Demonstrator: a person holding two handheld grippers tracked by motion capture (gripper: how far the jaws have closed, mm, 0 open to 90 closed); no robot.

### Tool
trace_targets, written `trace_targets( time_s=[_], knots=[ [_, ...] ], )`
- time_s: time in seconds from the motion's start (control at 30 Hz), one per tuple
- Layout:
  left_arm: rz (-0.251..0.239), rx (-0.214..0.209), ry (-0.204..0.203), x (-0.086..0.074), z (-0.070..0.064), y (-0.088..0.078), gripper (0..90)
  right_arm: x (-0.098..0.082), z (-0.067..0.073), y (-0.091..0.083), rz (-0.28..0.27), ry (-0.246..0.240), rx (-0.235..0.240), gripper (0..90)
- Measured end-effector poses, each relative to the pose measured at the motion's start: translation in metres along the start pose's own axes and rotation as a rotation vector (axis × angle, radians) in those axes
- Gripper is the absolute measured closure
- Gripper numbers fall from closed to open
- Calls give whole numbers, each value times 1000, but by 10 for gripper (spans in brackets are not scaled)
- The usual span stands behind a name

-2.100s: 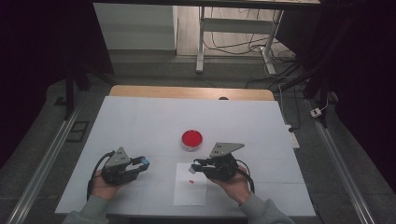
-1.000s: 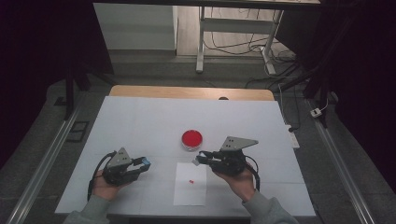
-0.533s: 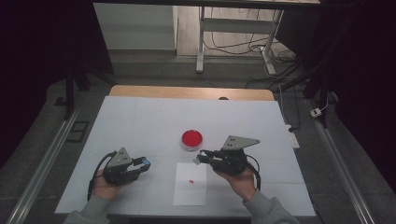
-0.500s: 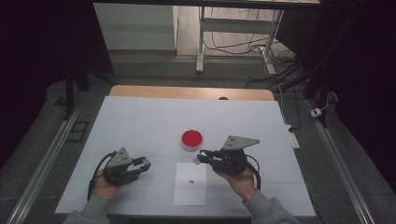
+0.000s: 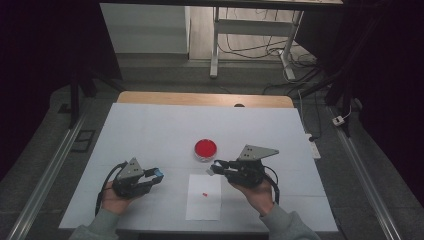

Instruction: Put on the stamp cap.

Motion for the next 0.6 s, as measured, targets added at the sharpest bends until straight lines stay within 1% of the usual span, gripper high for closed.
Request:
trace_targets(
  time_s=[0.13, 0.27, 0.33, 0.6],
  knots=[
    [1, -7, 9, 2, -4, 2, 646, 1, -2, -2, -14, 16, 8, 754],
    [3, -9, 13, 2, -5, 2, 646, 3, -5, -5, -43, 55, 21, 755],
    [1, -10, 12, 3, -5, 2, 646, 3, -7, -6, -47, 67, 21, 754],
    [4, -19, 18, 4, -8, 4, 646, 2, -8, -4, -45, 72, 21, 754]
  ],
)
Point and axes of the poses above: each handheld gripper's, and its own axes: y roughly forward along the jaws, x roughly out of its top, z roughly to its left, the point moved 6 cm from there along y, roughly forward along the jaws, and after that the axes turned 13 degrees about -y, right-handed, at the moved point
